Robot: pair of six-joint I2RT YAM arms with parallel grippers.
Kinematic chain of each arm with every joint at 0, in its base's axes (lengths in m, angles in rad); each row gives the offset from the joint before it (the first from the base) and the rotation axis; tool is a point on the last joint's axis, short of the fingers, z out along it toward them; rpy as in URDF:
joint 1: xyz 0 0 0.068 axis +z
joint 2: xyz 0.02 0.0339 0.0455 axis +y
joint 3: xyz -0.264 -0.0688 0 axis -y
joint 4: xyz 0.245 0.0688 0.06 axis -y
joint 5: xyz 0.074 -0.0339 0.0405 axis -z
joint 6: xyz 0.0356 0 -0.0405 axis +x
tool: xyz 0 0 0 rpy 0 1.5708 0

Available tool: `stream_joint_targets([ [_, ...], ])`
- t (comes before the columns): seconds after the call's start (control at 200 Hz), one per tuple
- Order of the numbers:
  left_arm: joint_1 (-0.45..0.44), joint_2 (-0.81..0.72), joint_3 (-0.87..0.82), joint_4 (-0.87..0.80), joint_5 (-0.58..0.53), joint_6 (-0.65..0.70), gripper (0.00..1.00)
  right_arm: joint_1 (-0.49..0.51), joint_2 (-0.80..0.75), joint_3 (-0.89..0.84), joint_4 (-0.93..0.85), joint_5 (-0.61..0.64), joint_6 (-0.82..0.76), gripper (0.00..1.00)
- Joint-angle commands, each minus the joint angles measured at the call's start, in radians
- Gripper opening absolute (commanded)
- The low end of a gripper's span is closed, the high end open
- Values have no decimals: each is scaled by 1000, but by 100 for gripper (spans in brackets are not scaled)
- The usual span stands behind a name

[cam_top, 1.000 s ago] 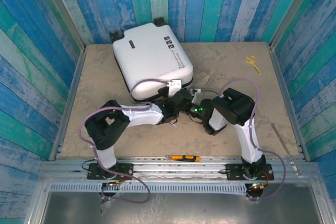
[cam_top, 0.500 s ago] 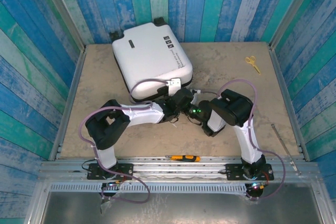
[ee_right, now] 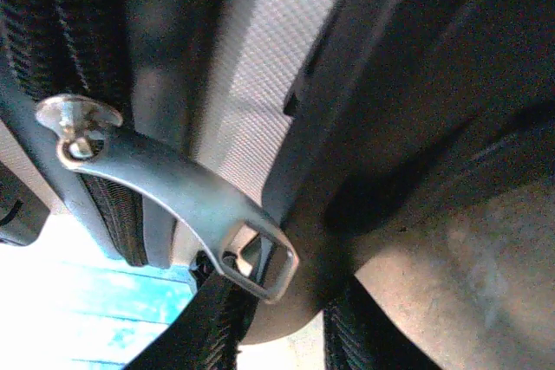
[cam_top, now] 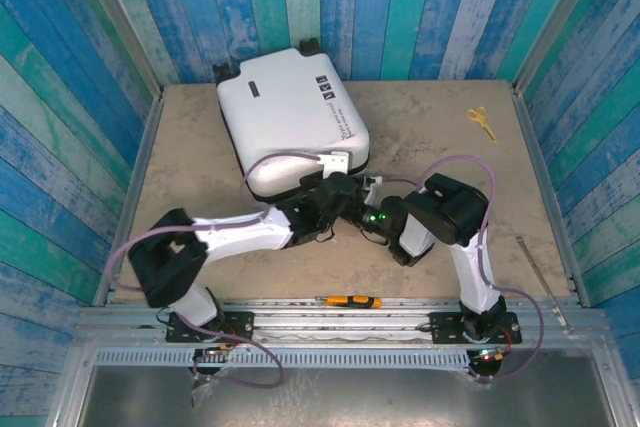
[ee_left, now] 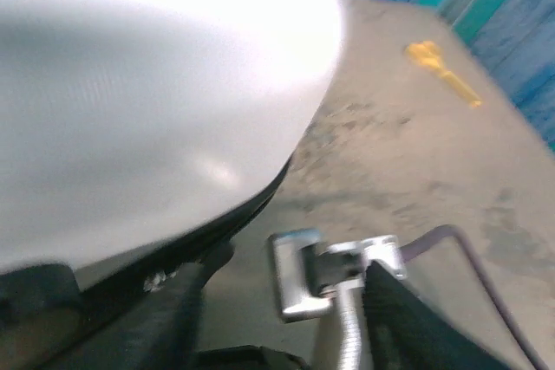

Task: Pack the luggage

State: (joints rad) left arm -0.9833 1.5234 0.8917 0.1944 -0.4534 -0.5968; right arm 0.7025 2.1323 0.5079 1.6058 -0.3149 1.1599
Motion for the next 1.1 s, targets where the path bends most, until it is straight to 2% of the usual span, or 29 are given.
stream_joint_targets([
  [0.0, 5, -124, -43, 44, 10, 53, 64, 18, -59, -41, -185, -93, -192, 40],
  [0.115, 2, -196, -78, 21, 41, 86, 71, 11, -175, -58, -356, -80, -234, 56],
  [0.195, -12, -257, -107, -8, 36, 106, 71, 11, -279, -70, -536, -62, -291, 60],
  [0.3, -42, -368, -163, -70, -42, 73, 71, 12, -409, -98, -733, -40, -371, 61],
  [0.376, -57, -438, -216, -123, -105, -22, 71, 15, -513, -127, -867, -5, -426, 61],
  [0.466, -81, -511, -307, -168, -181, -221, 70, 19, -668, -159, -1011, 47, -513, 61],
  [0.576, -141, -548, -454, -87, -240, -462, 69, 19, -881, -161, -1175, 88, -631, 59],
  [0.671, -187, -480, -537, 48, -262, -607, 69, 16, -1023, -120, -1315, 172, -716, 56],
  [0.751, -198, -379, -568, 176, -249, -698, 70, -3, -1061, -67, -1392, 192, -793, 55],
  [0.866, -198, -228, -587, 379, -245, -765, 71, -49, -1034, 1, -1451, 153, -852, 54],
  [1.097, -198, -56, -571, 581, -329, -847, 74, -81, -937, 42, -1414, 103, -878, 49],
])
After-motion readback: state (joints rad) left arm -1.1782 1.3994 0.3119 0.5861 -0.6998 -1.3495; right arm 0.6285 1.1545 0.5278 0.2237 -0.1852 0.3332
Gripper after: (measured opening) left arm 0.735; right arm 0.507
